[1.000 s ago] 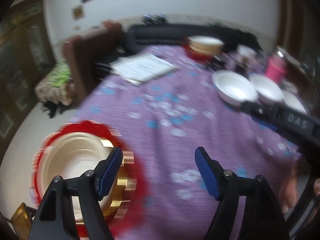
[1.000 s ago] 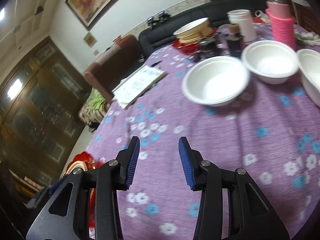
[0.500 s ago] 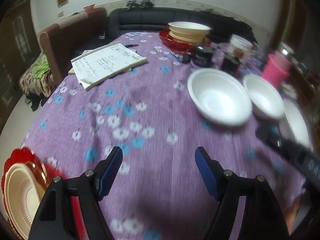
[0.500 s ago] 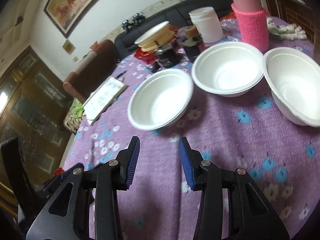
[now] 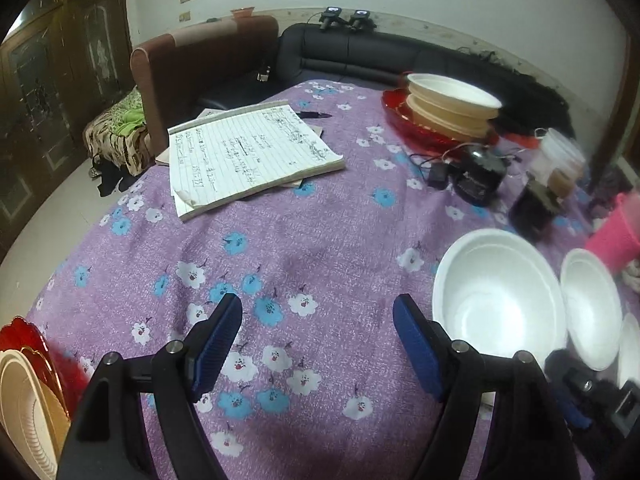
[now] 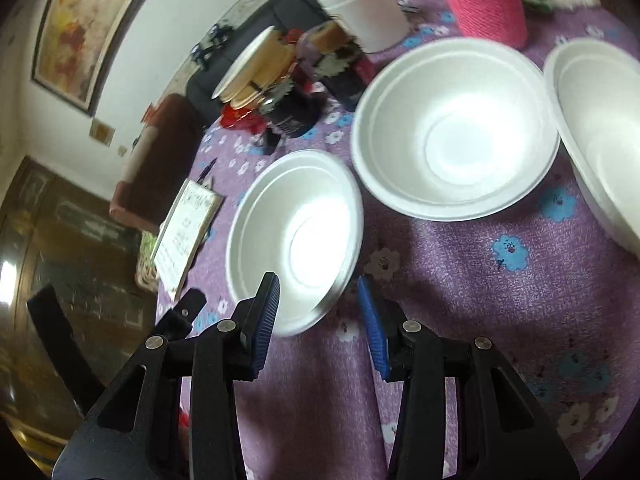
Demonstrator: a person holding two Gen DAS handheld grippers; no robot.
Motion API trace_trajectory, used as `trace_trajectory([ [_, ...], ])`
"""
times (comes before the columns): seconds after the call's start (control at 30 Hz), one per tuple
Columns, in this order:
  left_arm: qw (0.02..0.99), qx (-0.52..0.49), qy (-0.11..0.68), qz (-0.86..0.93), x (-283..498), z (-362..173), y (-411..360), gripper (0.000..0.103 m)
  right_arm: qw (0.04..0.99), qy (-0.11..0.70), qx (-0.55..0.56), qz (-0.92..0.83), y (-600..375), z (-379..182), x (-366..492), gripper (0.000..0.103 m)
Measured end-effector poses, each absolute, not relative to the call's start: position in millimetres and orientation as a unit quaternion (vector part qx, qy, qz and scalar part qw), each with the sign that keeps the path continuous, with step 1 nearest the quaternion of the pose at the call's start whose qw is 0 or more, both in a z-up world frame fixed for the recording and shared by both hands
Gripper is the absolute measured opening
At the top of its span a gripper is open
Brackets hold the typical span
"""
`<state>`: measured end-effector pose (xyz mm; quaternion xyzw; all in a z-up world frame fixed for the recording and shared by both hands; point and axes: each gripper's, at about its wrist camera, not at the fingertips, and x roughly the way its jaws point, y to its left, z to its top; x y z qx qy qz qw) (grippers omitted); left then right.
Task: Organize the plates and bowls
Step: 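Move both grippers toward the white foam bowls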
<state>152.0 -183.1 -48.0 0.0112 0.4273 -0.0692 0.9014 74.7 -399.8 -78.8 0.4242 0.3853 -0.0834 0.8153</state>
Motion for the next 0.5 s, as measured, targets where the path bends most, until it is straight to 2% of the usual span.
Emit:
trace_trajectory([
  [0.07,0.902,0.006,0.426,-0.079,153,-51,-183,0.078,0.809,0.383,0.438,-0.088,-402,-83,76,0.051],
  [0.5,0.901,0.015,0.420,-0.111,156,-65,-190,0.078,0.790,0.388,0.461,-0.111,-402,-106,95,0.051],
])
